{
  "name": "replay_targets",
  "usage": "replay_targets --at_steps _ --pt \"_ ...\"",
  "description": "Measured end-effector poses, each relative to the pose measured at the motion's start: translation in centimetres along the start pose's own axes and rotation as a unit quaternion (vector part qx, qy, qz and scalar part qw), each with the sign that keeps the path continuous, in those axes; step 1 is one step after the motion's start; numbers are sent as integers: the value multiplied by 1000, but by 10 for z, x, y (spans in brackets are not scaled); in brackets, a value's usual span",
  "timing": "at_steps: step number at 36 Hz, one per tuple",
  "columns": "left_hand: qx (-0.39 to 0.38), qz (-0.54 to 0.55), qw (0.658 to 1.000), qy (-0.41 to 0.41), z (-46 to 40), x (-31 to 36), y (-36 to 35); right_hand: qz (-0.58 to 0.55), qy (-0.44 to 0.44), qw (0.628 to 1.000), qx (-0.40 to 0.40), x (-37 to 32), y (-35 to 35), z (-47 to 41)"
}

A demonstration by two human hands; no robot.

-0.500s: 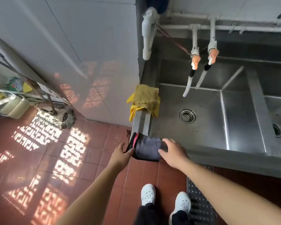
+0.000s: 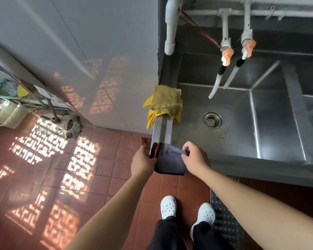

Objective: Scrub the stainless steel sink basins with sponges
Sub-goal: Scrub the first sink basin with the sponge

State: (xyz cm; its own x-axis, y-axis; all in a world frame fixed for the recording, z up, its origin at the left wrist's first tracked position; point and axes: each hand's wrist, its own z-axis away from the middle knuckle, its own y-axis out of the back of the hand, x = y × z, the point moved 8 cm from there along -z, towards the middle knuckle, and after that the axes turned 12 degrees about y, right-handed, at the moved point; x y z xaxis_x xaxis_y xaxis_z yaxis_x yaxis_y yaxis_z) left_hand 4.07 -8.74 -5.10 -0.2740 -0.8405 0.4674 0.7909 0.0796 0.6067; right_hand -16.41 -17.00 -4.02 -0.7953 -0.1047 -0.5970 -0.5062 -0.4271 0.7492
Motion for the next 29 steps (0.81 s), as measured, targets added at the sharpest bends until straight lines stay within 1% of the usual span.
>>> replay_targets --at_steps 2,6,10,13,15,17,19,21,25,27,29 --pt "1 -5 1000 0 4 1 0 -82 -12 996 24 2 5 9" --pt "-35 12 999 2 16 1 -7 -187 -24 980 58 7 22 29" --pt "-79 39 995 -35 34 13 -19 -282 -30 955 91 17 47 51" --pt "-136 68 986 -69 50 27 -33 -338 -40 934 108 26 72 66" --pt "-193 110 971 -86 65 38 -45 -364 -51 922 118 35 91 75" --pt "-255 155 950 -97 80 53 -57 -392 -61 910 124 44 110 84" --pt "-299 183 932 -92 92 67 -69 -414 -58 900 128 51 133 92" --pt "-343 203 913 -86 104 84 -80 -419 -46 898 128 57 158 98" --pt "-450 226 858 -99 137 127 -105 -446 -16 887 123 72 208 104" --pt "-490 235 833 -100 151 146 -119 -490 -7 865 109 82 226 104" --pt "-500 244 827 -81 155 158 -132 -547 -22 834 76 100 227 101"
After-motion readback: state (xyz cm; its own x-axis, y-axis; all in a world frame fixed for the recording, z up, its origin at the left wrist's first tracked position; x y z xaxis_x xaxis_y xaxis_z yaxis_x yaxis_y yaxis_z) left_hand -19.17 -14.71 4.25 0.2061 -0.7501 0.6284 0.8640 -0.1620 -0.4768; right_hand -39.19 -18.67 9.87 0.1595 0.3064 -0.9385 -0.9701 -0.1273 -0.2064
